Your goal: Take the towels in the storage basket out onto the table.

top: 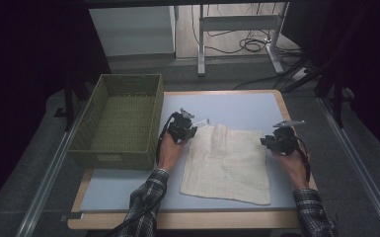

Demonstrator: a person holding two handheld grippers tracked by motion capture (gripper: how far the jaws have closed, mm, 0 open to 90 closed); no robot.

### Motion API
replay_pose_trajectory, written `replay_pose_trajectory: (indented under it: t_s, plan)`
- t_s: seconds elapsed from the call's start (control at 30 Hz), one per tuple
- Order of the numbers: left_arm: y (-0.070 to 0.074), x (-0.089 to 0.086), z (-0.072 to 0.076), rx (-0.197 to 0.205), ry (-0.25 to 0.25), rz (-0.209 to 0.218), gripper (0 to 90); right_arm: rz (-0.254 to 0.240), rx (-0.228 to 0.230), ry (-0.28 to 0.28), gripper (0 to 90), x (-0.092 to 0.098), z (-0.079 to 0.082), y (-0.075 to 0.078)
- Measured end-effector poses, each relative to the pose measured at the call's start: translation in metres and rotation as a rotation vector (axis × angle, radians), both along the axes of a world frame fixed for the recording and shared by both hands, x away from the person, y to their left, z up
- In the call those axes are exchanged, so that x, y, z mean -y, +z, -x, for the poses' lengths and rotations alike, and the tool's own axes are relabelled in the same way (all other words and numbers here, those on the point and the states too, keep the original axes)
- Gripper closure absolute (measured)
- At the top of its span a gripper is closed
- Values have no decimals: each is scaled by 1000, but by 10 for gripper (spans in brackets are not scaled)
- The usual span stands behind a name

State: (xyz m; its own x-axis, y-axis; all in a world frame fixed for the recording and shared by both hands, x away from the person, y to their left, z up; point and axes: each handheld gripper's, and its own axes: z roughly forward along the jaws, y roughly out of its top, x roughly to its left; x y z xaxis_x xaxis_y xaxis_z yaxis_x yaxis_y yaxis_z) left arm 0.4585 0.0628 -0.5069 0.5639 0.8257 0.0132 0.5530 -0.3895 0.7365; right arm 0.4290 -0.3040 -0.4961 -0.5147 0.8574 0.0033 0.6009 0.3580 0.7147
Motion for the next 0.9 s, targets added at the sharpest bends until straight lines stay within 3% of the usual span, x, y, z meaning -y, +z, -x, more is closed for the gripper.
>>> replay_pose_trajectory:
  t_s: [0.1, 0.17, 0.37, 0.53, 0.63, 0.7, 0.73, 0.83, 0.9]
  plan:
    - [-1, 5, -9, -12, -22, 18, 610, 1, 10, -10, 618, 1, -6, 3]
    - [-4, 9, -14, -13, -24, 3, 585, 6, 15, -11, 617, 0, -12, 3]
    - [-13, 13, -29, -22, -11, -34, 585, 22, -3, -22, 710, 1, -27, -4]
    - [-23, 13, -37, -34, 0, -42, 532, 11, 8, -23, 701, 3, -41, -11]
    - [-27, 11, -39, -24, -7, -15, 505, 34, 21, -22, 651, 0, -48, -14]
    - [-29, 9, -41, -39, -17, 16, 505, 50, 19, -11, 639, -3, -52, -17]
    - [-30, 7, -41, -57, -32, 51, 555, 64, 5, 2, 656, -5, -55, -19]
    - [-31, 7, -40, -62, -55, 75, 689, 31, -13, 6, 820, -9, -55, -20]
    - [-30, 8, -40, -80, -80, 87, 832, 32, -26, 9, 857, -11, -55, -19]
